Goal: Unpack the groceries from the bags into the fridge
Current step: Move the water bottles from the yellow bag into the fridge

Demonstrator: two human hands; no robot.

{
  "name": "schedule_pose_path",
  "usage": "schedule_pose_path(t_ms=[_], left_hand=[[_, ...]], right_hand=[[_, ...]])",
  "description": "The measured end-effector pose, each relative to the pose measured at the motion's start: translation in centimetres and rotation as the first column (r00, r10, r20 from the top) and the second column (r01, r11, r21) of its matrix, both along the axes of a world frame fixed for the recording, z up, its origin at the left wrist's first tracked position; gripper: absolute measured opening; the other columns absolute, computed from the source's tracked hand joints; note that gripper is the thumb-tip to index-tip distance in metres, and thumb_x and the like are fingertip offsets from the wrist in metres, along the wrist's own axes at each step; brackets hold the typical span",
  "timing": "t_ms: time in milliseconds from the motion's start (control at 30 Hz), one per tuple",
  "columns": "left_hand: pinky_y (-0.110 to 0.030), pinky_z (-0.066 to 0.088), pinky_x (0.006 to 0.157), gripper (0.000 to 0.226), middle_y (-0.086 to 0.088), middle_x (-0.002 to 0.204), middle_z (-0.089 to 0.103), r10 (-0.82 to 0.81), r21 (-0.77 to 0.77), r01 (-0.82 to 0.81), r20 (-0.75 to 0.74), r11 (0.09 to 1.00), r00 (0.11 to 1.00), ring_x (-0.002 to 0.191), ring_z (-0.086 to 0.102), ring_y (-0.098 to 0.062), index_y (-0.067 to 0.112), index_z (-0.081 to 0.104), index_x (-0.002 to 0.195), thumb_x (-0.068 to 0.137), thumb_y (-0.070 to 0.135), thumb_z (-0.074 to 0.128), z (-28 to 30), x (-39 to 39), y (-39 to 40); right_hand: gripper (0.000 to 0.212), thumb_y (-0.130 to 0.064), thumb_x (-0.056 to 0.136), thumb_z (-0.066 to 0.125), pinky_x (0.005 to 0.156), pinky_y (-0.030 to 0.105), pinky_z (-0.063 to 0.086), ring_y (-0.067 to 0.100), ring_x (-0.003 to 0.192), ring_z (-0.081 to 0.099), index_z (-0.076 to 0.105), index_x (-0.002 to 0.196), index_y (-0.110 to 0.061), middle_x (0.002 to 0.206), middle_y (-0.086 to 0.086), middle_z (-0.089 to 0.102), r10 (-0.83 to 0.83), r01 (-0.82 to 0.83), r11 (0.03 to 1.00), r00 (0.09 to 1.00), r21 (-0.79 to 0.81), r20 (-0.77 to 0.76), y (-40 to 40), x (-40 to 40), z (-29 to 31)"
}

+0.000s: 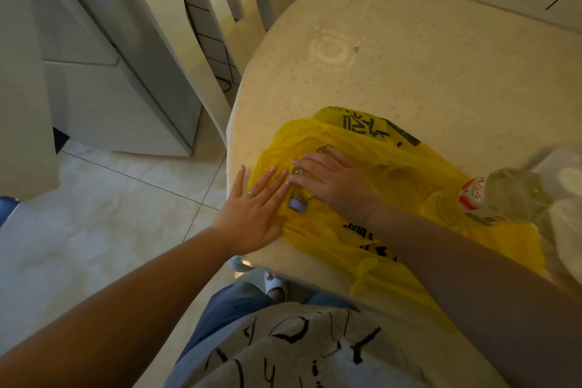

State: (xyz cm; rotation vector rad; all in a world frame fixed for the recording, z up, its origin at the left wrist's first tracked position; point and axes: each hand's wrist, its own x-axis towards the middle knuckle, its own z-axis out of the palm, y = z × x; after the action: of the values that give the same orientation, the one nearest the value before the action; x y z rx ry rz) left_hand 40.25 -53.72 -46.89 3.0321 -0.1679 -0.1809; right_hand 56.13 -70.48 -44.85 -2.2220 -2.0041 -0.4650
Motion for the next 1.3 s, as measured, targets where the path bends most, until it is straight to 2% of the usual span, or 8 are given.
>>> schedule_pose_path(t_ms=[233, 300, 467, 533, 633, 900, 1100, 1300], left_hand=[[-0.060, 0.003, 0.113, 0.064, -0.003, 0.156, 0.019, 0.024, -0.188, 0.001, 0.131, 0.982, 0.991, 0.145, 0.008, -0.024, 0.020, 0.017, 0.150, 0.096, 0.056, 0.022, 1.9, 1.0, -0.4], [-0.061, 0.006, 0.112, 0.065, -0.003, 0.156, 0.019, 0.059, -0.217, -0.026, 0.148, 0.976, 0.987, 0.145, 0.009, -0.025, 0.023, 0.014, 0.149, 0.096, 0.059, 0.020, 2.6, 1.7, -0.7], [-0.060, 0.006, 0.112, 0.069, -0.007, 0.156, 0.015, 0.097, -0.270, -0.031, 0.234, 0.962, 0.967, 0.144, 0.013, -0.027, 0.020, 0.012, 0.149, 0.094, 0.061, 0.023, 4.8, 4.4, -1.9], [-0.058, 0.008, 0.113, 0.071, -0.012, 0.155, 0.017, 0.064, -0.298, 0.026, 0.290, 0.954, 0.955, 0.143, 0.015, -0.029, 0.016, 0.014, 0.148, 0.093, 0.060, 0.029, 5.7, 5.6, -2.6], [-0.055, 0.012, 0.113, 0.074, -0.015, 0.154, 0.020, 0.010, -0.366, 0.125, 0.345, 0.922, 0.939, 0.143, 0.015, -0.026, 0.013, 0.018, 0.146, 0.092, 0.061, 0.033, 6.9, 7.5, -4.4], [-0.020, 0.025, 0.107, 0.084, -0.003, 0.150, 0.032, -0.071, -0.642, 0.173, 0.181, 0.747, 0.981, 0.135, 0.030, -0.015, 0.013, 0.021, 0.148, 0.083, 0.042, 0.066, 8.7, 9.5, -9.5], [-0.012, 0.025, 0.103, 0.073, 0.000, 0.145, 0.038, 0.011, -0.694, 0.127, 0.190, 0.708, 0.982, 0.132, 0.034, -0.011, 0.017, 0.030, 0.144, 0.083, 0.036, 0.067, 8.7, 9.5, -11.4], [-0.006, 0.030, 0.097, 0.063, 0.012, 0.131, 0.043, 0.126, -0.785, 0.068, 0.184, 0.616, 0.975, 0.120, 0.039, 0.001, 0.026, 0.035, 0.136, 0.081, 0.039, 0.064, 9.0, 9.2, -12.7]], right_hand=[[0.044, -0.031, 0.082, 0.063, 0.102, 0.040, 0.041, 0.024, 0.125, 0.047, 0.054, 0.124, -0.017, 0.133, 0.007, 0.054, -0.101, 0.142, 0.984, 0.944, 0.109, -0.314, -2.2, 1.0, 3.4], [0.054, -0.031, 0.079, 0.068, 0.101, 0.033, 0.041, 0.020, 0.126, 0.044, 0.052, 0.128, -0.015, 0.136, 0.006, 0.050, -0.206, 0.301, 0.946, 0.843, 0.118, -0.497, -2.9, 0.8, 4.9], [0.056, -0.023, 0.077, 0.075, 0.089, 0.019, 0.044, 0.002, 0.111, 0.047, 0.051, 0.127, -0.024, 0.119, -0.013, 0.052, -0.312, 0.690, 0.721, 0.402, 0.062, -0.861, -4.2, -0.1, 8.5], [0.051, -0.023, 0.077, 0.075, 0.084, 0.014, 0.045, -0.003, 0.106, 0.047, 0.051, 0.121, -0.032, 0.114, -0.021, 0.052, -0.284, 0.741, 0.669, 0.322, 0.054, -0.903, -5.2, -0.7, 9.2], [0.049, -0.021, 0.077, 0.075, 0.086, 0.029, 0.052, 0.003, 0.108, 0.053, 0.054, 0.121, -0.031, 0.116, -0.015, 0.056, -0.247, 0.781, 0.624, 0.240, 0.036, -0.939, -6.9, -1.6, 9.6], [0.053, -0.009, 0.076, 0.075, 0.085, 0.029, 0.053, -0.004, 0.100, 0.054, 0.051, 0.108, -0.044, 0.106, -0.024, 0.055, -0.234, 0.817, 0.575, 0.209, 0.038, -0.950, -9.3, -3.3, 9.0], [0.052, -0.014, 0.078, 0.074, 0.089, 0.035, 0.051, 0.005, 0.106, 0.053, 0.054, 0.125, -0.023, 0.113, -0.014, 0.055, -0.266, 0.813, 0.582, 0.180, -0.009, -0.947, -10.2, -3.0, 8.7], [0.058, -0.024, 0.078, 0.075, 0.090, 0.025, 0.049, 0.008, 0.117, 0.052, 0.050, 0.131, -0.021, 0.123, -0.011, 0.052, -0.303, 0.775, 0.623, 0.365, 0.106, -0.880, -12.5, -3.4, 10.2]])
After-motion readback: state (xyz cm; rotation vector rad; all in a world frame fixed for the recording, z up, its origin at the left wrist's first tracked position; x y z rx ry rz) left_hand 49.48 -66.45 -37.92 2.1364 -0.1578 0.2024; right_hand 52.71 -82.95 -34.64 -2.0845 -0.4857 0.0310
